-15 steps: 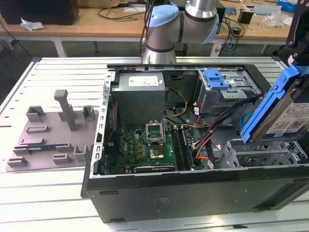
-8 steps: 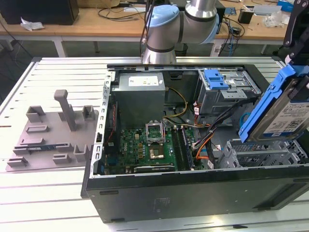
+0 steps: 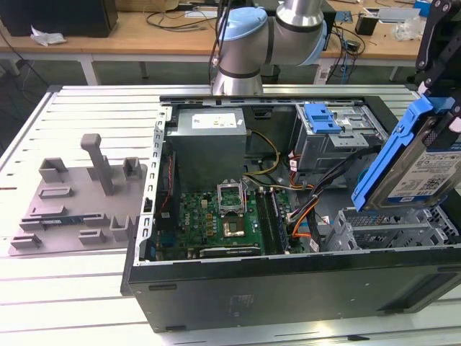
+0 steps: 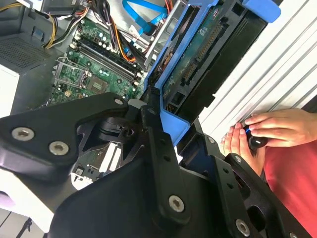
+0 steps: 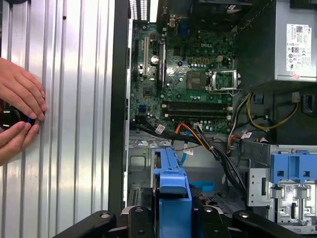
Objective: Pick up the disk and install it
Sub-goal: 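Insert the disk into the insertion slot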
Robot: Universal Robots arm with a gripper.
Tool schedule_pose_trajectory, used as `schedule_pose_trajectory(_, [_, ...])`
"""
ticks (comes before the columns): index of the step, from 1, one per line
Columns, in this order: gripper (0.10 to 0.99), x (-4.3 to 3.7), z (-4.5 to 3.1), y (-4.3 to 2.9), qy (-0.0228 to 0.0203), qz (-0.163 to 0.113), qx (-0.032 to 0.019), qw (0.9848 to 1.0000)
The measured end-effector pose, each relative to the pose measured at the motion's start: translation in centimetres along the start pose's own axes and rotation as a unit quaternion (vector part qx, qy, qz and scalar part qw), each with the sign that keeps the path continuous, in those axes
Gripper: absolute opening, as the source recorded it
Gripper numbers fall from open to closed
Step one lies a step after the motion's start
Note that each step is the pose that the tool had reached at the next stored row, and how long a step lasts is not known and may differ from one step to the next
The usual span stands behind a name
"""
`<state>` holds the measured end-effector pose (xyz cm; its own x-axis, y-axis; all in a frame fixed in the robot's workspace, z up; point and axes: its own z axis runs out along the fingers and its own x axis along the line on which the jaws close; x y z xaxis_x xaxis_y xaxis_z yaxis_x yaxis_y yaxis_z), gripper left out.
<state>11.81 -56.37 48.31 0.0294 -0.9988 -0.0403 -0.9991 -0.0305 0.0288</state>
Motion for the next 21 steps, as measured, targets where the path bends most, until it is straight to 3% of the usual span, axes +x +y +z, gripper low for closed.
schedule_pose_trajectory(10, [0.369, -0.11, 0.06, -0.19, 0.0, -0.001, 0.0, 1.0])
schedule_pose_trajectory(21, [0.369, -0.76, 0.63, -0.31, 0.0001, -0.001, 0.0, 1.0])
